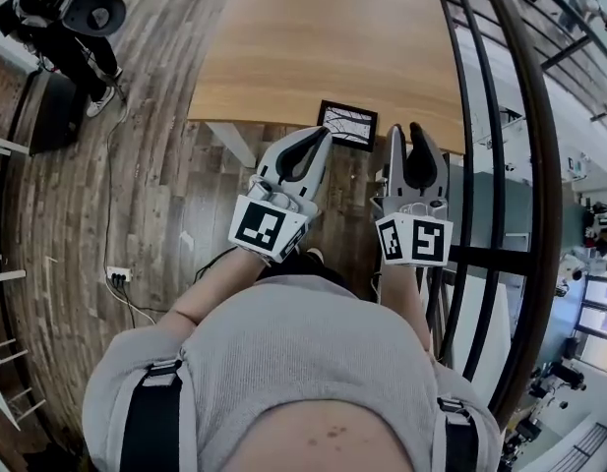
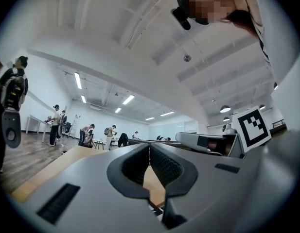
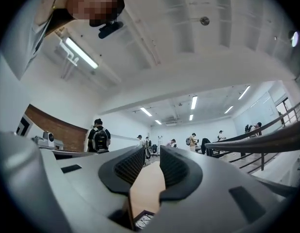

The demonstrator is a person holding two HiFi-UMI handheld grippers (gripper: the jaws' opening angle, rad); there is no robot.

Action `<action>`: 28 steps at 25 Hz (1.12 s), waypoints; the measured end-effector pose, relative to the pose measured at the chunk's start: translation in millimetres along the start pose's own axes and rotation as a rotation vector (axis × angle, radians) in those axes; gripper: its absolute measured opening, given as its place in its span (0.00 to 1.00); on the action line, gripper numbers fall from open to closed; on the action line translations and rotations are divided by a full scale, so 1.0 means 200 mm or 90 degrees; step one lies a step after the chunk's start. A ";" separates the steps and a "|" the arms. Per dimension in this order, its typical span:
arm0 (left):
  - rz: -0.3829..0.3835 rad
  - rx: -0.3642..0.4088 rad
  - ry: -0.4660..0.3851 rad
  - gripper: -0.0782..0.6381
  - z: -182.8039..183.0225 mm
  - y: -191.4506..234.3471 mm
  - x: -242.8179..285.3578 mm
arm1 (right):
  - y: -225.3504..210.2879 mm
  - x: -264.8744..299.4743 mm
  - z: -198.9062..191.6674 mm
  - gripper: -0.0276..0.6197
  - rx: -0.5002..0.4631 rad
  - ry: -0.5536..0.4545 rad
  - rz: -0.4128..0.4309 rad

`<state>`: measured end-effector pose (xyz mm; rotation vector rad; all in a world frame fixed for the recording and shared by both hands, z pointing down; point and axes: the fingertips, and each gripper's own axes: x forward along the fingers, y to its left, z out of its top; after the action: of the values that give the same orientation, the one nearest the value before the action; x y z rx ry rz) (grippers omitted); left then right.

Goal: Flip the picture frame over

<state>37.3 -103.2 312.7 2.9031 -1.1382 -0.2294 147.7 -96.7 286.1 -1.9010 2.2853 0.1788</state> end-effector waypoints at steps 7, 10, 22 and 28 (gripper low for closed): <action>0.010 0.010 0.018 0.12 -0.07 0.00 -0.01 | 0.01 -0.08 -0.09 0.07 -0.006 0.034 0.006; 0.013 0.007 0.017 0.12 -0.06 0.00 -0.01 | 0.00 -0.09 -0.13 0.07 0.012 0.058 -0.005; 0.025 0.006 0.005 0.12 -0.05 0.00 -0.06 | 0.08 -0.11 -0.14 0.07 -0.020 0.070 0.022; 0.029 0.012 0.004 0.12 -0.04 -0.01 -0.07 | 0.09 -0.12 -0.13 0.07 -0.023 0.061 0.034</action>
<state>29.7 -92.4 322.7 2.8877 -1.2102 -0.2111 133.2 -74.6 315.5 -1.9068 2.4114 0.1394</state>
